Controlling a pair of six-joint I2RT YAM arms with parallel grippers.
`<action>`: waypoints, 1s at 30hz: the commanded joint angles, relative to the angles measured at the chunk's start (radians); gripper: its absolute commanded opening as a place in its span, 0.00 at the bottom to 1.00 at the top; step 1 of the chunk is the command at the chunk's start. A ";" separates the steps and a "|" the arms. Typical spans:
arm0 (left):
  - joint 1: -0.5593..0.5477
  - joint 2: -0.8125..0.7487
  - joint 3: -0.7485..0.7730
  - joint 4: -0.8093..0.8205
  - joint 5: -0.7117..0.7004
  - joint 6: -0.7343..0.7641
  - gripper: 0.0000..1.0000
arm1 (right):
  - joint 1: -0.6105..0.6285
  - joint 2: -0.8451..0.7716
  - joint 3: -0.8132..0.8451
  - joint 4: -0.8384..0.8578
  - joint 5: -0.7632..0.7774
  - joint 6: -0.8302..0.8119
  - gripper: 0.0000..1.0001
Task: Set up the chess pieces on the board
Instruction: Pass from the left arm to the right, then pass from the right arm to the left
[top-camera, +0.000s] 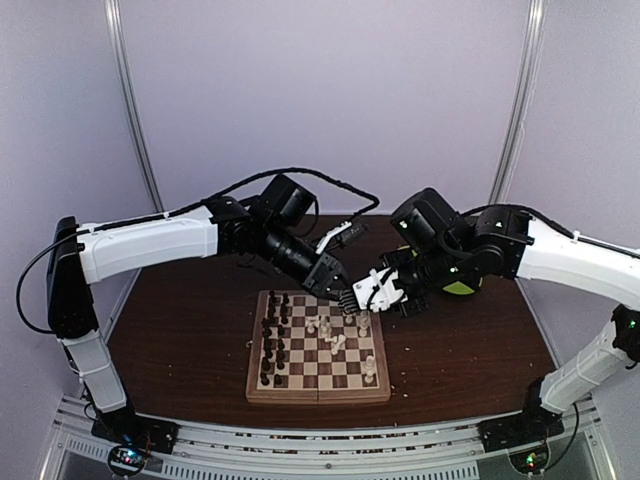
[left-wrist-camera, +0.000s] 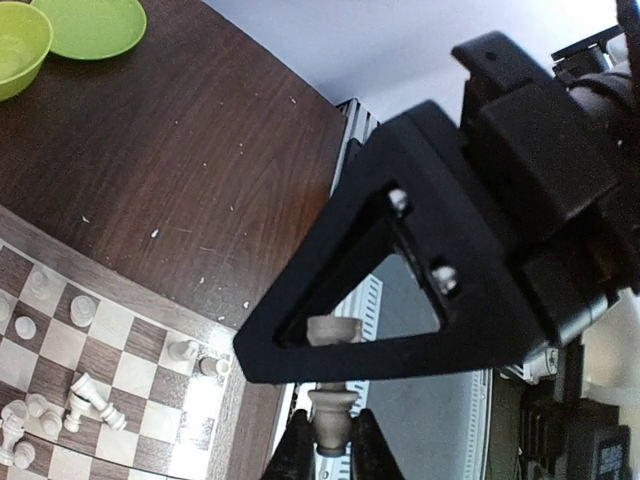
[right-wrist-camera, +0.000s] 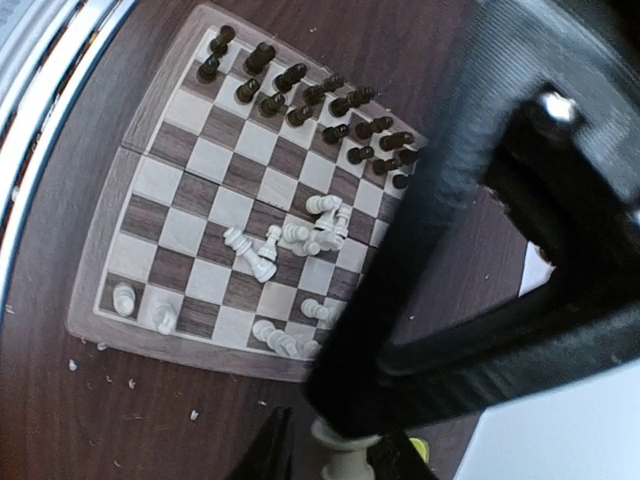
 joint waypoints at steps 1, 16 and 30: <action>0.004 -0.001 -0.005 0.067 0.027 -0.030 0.11 | 0.021 0.003 -0.042 0.028 0.093 -0.013 0.15; -0.099 -0.450 -0.610 0.859 -0.633 0.274 0.40 | -0.261 -0.117 -0.111 0.130 -0.715 0.482 0.12; -0.136 -0.263 -0.464 0.997 -0.398 0.239 0.40 | -0.276 -0.113 -0.160 0.235 -0.886 0.601 0.13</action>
